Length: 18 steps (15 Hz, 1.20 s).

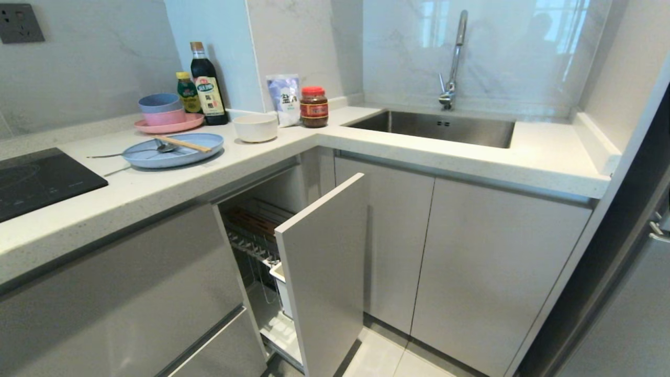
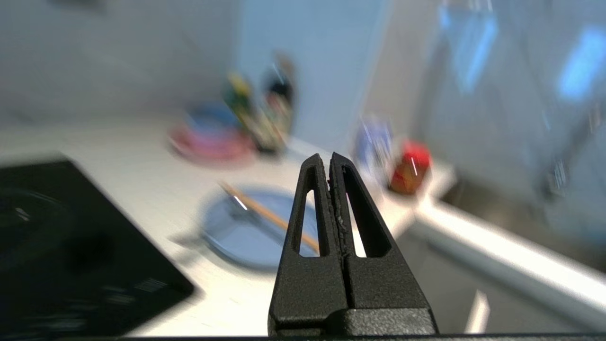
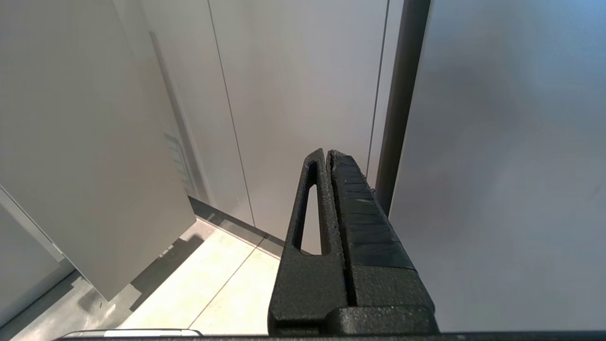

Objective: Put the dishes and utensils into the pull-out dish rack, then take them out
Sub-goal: Open the cupboard

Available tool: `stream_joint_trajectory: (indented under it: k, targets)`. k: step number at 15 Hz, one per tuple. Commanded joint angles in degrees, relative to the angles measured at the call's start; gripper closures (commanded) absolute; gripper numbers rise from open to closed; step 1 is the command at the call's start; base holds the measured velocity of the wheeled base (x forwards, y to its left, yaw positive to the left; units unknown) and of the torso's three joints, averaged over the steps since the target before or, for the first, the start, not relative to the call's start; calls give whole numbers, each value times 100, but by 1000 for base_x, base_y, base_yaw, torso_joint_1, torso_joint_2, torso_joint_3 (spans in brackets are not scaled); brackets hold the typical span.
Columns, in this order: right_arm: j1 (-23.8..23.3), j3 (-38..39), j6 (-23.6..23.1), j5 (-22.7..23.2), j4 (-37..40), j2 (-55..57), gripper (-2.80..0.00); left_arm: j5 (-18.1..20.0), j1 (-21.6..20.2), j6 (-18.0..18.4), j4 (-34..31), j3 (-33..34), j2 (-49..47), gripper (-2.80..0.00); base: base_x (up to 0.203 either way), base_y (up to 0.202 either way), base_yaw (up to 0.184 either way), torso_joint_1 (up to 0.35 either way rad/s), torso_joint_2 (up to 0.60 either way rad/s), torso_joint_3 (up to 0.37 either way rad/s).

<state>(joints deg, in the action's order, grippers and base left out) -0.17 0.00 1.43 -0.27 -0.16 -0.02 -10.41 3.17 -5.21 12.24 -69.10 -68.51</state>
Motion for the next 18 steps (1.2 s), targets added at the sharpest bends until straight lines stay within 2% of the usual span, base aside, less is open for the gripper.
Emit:
stream_joint_trajectory:
  k: [1, 5, 10, 18]
  targets:
    - [-1, 9, -2, 0, -2, -24, 0, 206, 413, -16, -307, -84, -1102, 0, 0, 0, 0, 0, 0, 0]
    - [-1, 9, -2, 0, -2, -24, 0, 462, 768, -7, -625, -44, -1794, 0, 0, 0, 0, 0, 0, 0]
    - [-1, 9, 5, 0, -2, -24, 0, 502, 1191, 20, -713, 45, -2652, 0, 0, 0, 0, 0, 0, 0]
    - [-1, 9, 5, 0, -2, -24, 0, 522, 1299, -102, -620, 4, -3282, 0, 0, 0, 0, 0, 0, 0]
